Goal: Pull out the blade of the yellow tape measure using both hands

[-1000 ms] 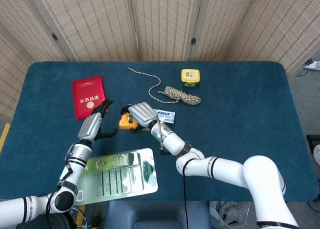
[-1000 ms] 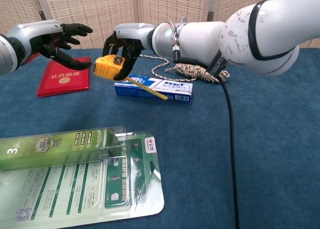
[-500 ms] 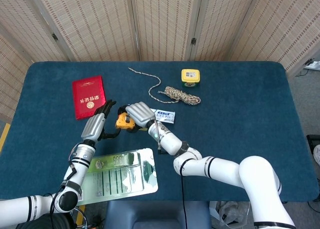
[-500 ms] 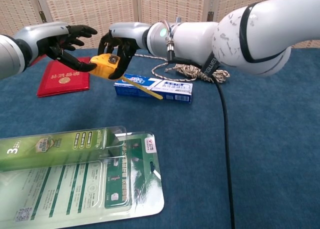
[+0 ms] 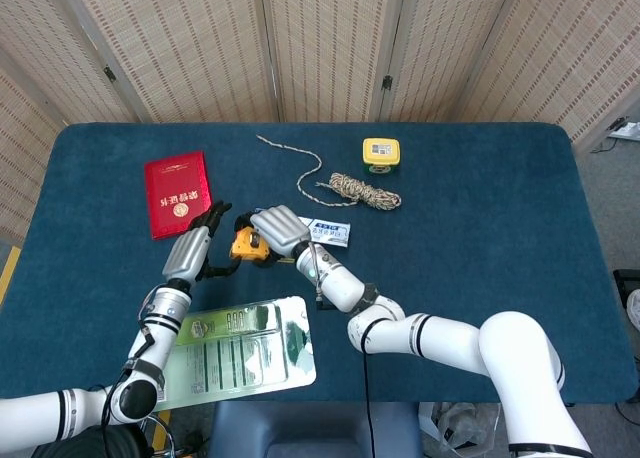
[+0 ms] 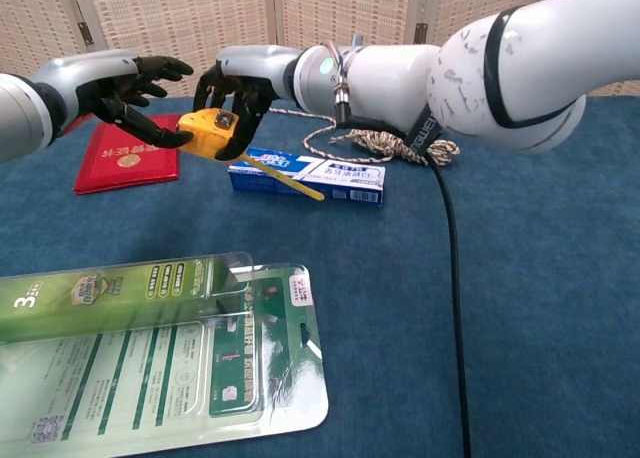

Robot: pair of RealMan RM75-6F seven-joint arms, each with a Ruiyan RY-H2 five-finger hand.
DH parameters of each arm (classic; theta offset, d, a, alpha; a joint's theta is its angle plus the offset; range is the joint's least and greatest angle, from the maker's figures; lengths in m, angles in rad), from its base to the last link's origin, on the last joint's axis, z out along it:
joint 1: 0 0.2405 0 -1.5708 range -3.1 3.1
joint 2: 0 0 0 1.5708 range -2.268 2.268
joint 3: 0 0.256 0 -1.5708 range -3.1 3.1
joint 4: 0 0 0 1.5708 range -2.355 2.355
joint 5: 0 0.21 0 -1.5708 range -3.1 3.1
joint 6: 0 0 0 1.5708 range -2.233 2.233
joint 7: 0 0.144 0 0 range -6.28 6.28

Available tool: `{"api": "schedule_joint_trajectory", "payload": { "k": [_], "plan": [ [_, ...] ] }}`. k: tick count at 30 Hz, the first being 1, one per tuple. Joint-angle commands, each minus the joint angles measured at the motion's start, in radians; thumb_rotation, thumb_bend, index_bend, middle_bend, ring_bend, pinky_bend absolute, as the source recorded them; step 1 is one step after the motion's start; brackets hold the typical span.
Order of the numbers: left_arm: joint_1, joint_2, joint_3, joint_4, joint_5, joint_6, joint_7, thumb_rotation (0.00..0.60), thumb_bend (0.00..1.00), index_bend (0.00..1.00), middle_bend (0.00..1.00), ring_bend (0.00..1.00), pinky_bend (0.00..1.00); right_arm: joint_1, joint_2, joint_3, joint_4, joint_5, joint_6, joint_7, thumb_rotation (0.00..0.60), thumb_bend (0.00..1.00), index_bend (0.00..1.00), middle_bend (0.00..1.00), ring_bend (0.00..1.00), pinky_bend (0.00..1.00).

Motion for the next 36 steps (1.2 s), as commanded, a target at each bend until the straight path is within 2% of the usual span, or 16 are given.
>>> {"api": "schedule_joint_trajectory", "payload": {
  "k": [1,12,21,23,28,31,36],
  "plan": [
    [-0.001,0.0,-0.001,0.002,-0.005,0.002,0.001,0.6,0.38,0.0,0.0,0.0,0.0,-0.001,0.002,-0.003,-0.002,-0.002,-0.001,0.001,0.6,0.29,0.54,0.43,0.36,0.3],
    [0.003,0.01,-0.006,0.011,-0.029,0.009,0.007,0.6,0.39,0.0,0.0,0.0,0.0,-0.006,0.015,-0.016,-0.012,0.004,0.005,-0.008,0.6,0.29,0.54,0.43,0.36,0.3],
    [0.004,0.022,-0.008,0.017,-0.045,0.001,0.007,0.6,0.47,0.0,0.0,0.0,0.0,-0.01,0.03,-0.02,-0.033,0.01,0.013,-0.014,0.6,0.3,0.54,0.43,0.36,0.3],
    [0.003,0.025,-0.009,0.017,-0.05,0.002,0.009,0.6,0.49,0.04,0.0,0.0,0.0,-0.011,0.033,-0.021,-0.036,0.012,0.015,-0.017,0.6,0.29,0.54,0.43,0.36,0.3],
    [0.007,0.033,-0.015,0.01,-0.061,-0.008,-0.006,0.6,0.51,0.29,0.0,0.0,0.0,-0.014,0.038,-0.024,-0.043,0.017,0.02,-0.02,0.6,0.29,0.54,0.43,0.36,0.3],
    [0.008,0.044,-0.023,-0.003,-0.076,-0.034,-0.028,0.6,0.51,0.4,0.0,0.0,0.0,-0.015,0.039,-0.027,-0.048,0.016,0.023,-0.023,0.6,0.29,0.54,0.43,0.36,0.3],
    [0.007,0.039,-0.024,0.003,-0.073,-0.027,-0.035,0.6,0.51,0.51,0.01,0.0,0.0,-0.016,0.045,-0.028,-0.054,0.022,0.025,-0.027,0.6,0.29,0.54,0.43,0.36,0.3]
  ]
}}
